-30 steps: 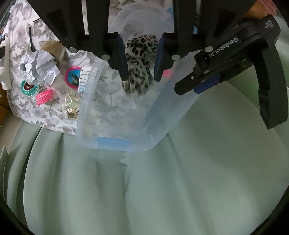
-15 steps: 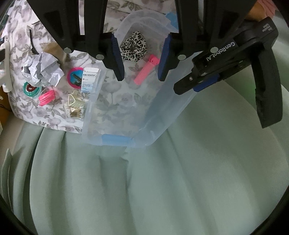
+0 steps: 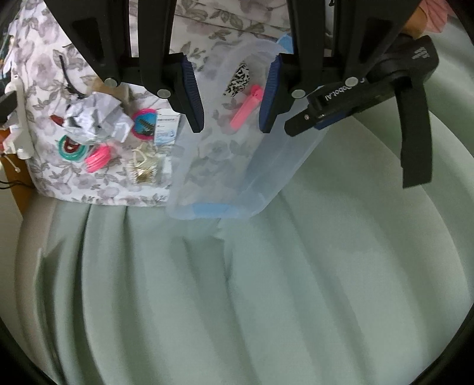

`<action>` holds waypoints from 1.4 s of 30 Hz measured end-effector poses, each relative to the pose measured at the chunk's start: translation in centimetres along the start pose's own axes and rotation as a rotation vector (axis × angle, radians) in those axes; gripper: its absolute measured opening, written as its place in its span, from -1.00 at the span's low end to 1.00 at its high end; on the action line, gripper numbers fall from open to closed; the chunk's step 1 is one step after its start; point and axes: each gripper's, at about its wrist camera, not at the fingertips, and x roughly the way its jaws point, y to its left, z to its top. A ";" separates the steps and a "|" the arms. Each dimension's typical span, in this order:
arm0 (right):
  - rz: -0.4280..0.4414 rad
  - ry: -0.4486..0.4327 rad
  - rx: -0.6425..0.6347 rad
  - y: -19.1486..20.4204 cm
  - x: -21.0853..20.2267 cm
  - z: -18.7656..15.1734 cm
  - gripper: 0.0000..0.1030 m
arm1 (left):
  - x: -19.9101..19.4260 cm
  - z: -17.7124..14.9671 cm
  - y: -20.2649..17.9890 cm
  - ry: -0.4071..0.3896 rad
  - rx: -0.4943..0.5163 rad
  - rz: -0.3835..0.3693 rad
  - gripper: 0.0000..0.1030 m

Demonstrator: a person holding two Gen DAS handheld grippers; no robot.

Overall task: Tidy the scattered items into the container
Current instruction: 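Move both grippers back from the box toward the tape roll and paper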

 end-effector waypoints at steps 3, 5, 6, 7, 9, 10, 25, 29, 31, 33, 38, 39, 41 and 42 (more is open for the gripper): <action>-0.004 -0.037 0.029 -1.5 -1.8 -0.1 -0.18 | -0.3 -0.2 -0.9 0.014 -0.013 -0.019 0.15; -0.006 -0.058 0.049 -2.5 -2.8 -0.3 -0.18 | -0.7 -0.3 -1.7 0.011 -0.005 -0.040 0.14; -0.007 -0.067 0.060 -2.9 -3.3 -0.3 -0.18 | -1.0 -0.4 -2.2 0.006 0.003 -0.051 0.14; -0.007 -0.080 0.077 -3.6 -3.9 -0.4 -0.18 | -1.3 -0.5 -2.9 -0.002 0.011 -0.064 0.14; -0.007 -0.098 0.097 -4.5 -4.8 -0.5 -0.18 | -1.8 -0.6 -4.0 -0.018 0.020 -0.087 0.14; -0.008 -0.109 0.107 -5.1 -5.4 -0.6 -0.18 | -2.0 -0.7 -4.5 -0.022 0.021 -0.097 0.14; -0.061 -0.221 0.261 -13.5 -11.0 -3.0 -0.18 | -1.9 -3.0 -12.9 -0.014 0.203 -0.136 0.15; -0.091 -0.220 0.329 -16.2 -11.2 -3.9 -0.18 | -1.2 -3.8 -14.3 0.019 0.255 -0.153 0.15; -0.107 -0.216 0.362 -17.5 -11.1 -4.2 -0.18 | -0.7 -4.3 -15.1 0.037 0.283 -0.159 0.15; -0.120 -0.210 0.392 -18.6 -11.0 -4.5 -0.17 | -0.1 -4.9 -15.9 0.054 0.314 -0.156 0.15; -0.133 -0.177 0.447 -20.8 -9.9 -5.3 -0.10 | 2.4 -6.8 -17.3 0.129 0.380 -0.138 0.14; -0.135 -0.168 0.457 -21.2 -9.6 -5.5 -0.09 | 3.1 -7.3 -17.5 0.150 0.395 -0.126 0.14; -0.135 -0.148 0.477 -21.9 -8.9 -5.8 -0.09 | 4.1 -8.0 -17.6 0.177 0.409 -0.116 0.14; -0.135 -0.139 0.483 -22.2 -8.6 -6.0 -0.09 | 4.7 -8.4 -17.7 0.195 0.417 -0.113 0.14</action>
